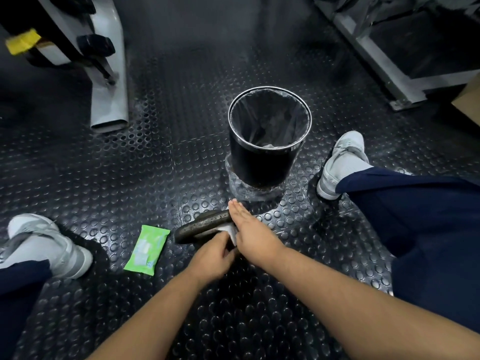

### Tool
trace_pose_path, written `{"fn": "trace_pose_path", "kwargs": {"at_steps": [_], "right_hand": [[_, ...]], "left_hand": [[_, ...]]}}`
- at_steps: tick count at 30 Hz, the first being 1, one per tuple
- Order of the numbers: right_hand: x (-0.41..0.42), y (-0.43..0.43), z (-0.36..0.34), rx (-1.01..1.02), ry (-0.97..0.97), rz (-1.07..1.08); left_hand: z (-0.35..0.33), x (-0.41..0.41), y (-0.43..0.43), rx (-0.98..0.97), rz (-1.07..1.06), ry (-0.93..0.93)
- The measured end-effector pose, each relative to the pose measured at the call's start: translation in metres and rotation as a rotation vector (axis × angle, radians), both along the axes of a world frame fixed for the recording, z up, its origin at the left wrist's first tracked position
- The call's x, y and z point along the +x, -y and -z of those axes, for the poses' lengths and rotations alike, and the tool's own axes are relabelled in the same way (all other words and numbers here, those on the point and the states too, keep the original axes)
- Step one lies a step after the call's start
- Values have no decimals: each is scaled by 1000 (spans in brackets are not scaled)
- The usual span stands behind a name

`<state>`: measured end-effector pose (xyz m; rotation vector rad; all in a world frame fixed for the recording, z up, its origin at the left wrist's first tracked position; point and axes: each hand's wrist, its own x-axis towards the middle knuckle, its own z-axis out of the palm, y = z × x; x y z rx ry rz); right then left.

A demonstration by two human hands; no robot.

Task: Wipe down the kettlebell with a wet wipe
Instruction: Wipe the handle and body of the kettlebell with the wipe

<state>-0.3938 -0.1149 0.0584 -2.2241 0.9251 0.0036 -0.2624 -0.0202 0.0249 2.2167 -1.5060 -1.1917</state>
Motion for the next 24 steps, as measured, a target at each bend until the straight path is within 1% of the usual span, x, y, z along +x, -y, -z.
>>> {"fn": "trace_pose_path", "kwargs": {"at_steps": [4,6,8,9,11,15,17,20,22,24], "right_hand": [[0,-2,0,-15,-2,10],[0,-1,-2,-10,-13,6],[-1,0,-2,-2,-20,9],[0,0,-3,-6,-19,15],[1,-1,-4,-11,-17,21],[0,1,-6,13,-10,10],[-1,0,-6,27,-10,4],[-1,-1,-6,35,-13,4],[-1,-1,-7,45,-17,6],[-1,0,-9,47,-22,0]], "left_hand": [[6,-15,4,4,-39,-40],[12,-13,19,72,18,49],[18,-5,35,145,149,180],[16,-3,41,159,187,214],[7,-3,44,153,194,196],[-4,-4,19,27,36,26],[-3,-3,4,-16,1,-24],[-1,-4,-5,2,-3,-25],[-2,-7,4,52,-12,-1],[-4,-8,18,139,34,107]]}}
